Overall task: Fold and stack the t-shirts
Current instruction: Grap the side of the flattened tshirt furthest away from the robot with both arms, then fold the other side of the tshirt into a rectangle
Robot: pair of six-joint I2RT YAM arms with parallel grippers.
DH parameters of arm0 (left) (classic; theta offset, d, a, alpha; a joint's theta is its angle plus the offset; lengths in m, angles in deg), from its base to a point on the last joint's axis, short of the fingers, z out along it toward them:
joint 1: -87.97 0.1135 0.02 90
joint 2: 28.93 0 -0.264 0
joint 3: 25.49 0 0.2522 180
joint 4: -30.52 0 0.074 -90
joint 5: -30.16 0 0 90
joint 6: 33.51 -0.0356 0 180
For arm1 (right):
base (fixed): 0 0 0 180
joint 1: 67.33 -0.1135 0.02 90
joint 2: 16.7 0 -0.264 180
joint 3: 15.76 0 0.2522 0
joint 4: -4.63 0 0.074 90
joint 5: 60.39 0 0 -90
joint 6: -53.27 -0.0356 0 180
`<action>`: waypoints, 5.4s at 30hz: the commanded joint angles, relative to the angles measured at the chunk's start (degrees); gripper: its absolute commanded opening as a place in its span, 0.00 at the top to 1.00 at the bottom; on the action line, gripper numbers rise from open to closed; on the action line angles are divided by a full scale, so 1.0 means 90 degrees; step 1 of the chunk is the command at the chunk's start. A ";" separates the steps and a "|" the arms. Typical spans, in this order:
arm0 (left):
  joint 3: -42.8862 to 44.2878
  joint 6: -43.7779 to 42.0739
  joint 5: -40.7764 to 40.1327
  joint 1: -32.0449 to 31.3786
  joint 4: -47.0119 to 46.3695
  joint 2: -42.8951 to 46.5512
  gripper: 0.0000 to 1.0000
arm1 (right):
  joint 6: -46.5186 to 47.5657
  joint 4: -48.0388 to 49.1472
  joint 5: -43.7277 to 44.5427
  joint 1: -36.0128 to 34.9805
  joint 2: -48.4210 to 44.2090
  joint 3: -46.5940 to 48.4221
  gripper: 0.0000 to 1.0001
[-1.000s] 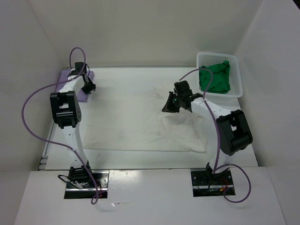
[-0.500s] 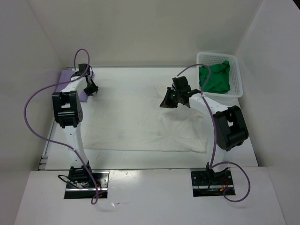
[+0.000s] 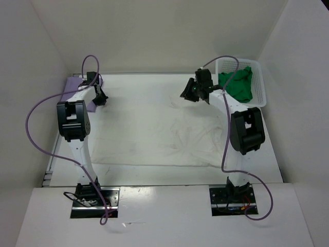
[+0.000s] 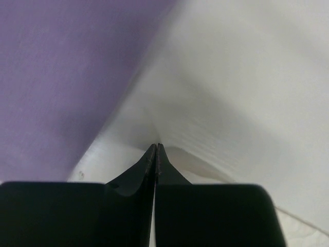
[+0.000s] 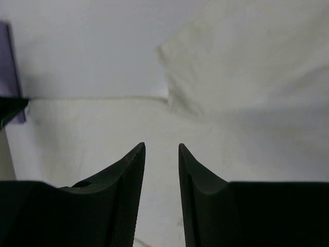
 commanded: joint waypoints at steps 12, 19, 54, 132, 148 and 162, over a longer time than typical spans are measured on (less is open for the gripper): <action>-0.0970 0.0152 0.0318 -0.0102 -0.0187 0.1278 1.00 | 0.1016 -0.1447 0.2440 0.0646 0.3774 0.4872 0.55; -0.0970 0.0094 0.0523 -0.0161 -0.0187 0.1337 1.00 | 0.1455 -0.2755 0.3066 0.0646 0.5483 0.8093 0.49; -0.1722 0.0328 0.0797 -0.0034 -0.0479 0.2225 1.00 | 0.1455 -0.2690 0.2190 0.0538 0.3476 0.5839 0.99; -0.5628 0.0748 0.2643 -0.0219 -0.0831 0.4384 0.74 | -0.0244 -0.1126 0.2041 -0.1005 -0.1225 -0.2050 0.46; -0.5628 0.0924 0.2770 -0.0278 -0.1017 0.4257 0.74 | -0.0117 -0.1350 0.1973 -0.1268 -0.1213 -0.2050 0.82; -0.5570 0.0983 0.2955 -0.0337 -0.1075 0.4257 0.74 | -0.0145 -0.2287 0.0822 -0.1706 -0.2443 -0.2868 1.00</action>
